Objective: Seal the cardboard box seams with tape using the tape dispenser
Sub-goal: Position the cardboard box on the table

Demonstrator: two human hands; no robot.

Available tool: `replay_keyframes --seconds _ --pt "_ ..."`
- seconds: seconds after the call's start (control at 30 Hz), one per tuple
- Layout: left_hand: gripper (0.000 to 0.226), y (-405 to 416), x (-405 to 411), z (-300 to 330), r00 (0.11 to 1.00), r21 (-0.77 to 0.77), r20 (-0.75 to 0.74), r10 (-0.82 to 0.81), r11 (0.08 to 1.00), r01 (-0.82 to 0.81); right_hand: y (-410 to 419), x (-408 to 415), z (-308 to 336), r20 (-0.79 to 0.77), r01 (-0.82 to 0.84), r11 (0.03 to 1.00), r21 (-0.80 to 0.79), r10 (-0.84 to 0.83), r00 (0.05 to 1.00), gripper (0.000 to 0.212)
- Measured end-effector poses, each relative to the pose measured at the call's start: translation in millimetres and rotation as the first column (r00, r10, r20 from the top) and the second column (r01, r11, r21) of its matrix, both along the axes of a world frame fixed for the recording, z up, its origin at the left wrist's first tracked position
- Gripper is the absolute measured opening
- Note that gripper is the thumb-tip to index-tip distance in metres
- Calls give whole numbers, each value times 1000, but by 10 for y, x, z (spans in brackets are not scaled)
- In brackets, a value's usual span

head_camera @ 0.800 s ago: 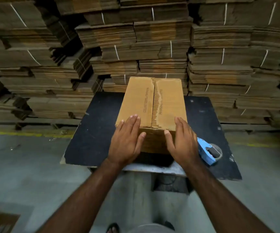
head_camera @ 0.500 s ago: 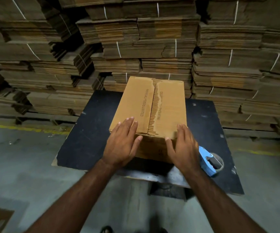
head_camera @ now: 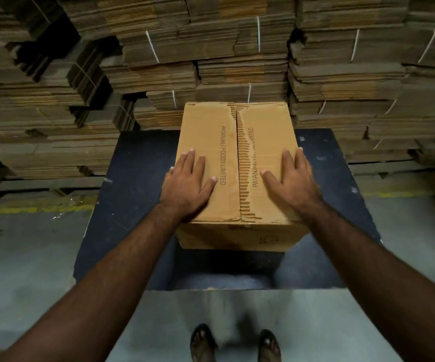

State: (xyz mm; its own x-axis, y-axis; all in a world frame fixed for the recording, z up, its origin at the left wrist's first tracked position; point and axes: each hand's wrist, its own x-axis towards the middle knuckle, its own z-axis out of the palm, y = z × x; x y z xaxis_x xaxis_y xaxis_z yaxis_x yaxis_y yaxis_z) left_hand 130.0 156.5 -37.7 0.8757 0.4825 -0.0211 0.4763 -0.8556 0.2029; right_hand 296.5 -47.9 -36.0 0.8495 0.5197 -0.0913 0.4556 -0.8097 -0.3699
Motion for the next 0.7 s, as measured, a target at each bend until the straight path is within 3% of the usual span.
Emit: replay_keyframes --seconds 0.17,0.27,0.5,0.7 --pt "71 259 144 -32 998 -60 58 -2 998 5 218 92 -11 33 47 999 4 -47 998 89" --pt "74 376 207 -58 988 -179 107 109 980 -89 299 139 8 6 80 996 -25 -80 997 91" --pt "93 474 250 -34 962 -393 14 273 886 -246 260 184 97 -99 72 994 -81 -80 992 97" --pt "95 183 -98 20 952 -417 12 306 867 -274 30 -17 116 -146 9 999 -51 -16 989 98"
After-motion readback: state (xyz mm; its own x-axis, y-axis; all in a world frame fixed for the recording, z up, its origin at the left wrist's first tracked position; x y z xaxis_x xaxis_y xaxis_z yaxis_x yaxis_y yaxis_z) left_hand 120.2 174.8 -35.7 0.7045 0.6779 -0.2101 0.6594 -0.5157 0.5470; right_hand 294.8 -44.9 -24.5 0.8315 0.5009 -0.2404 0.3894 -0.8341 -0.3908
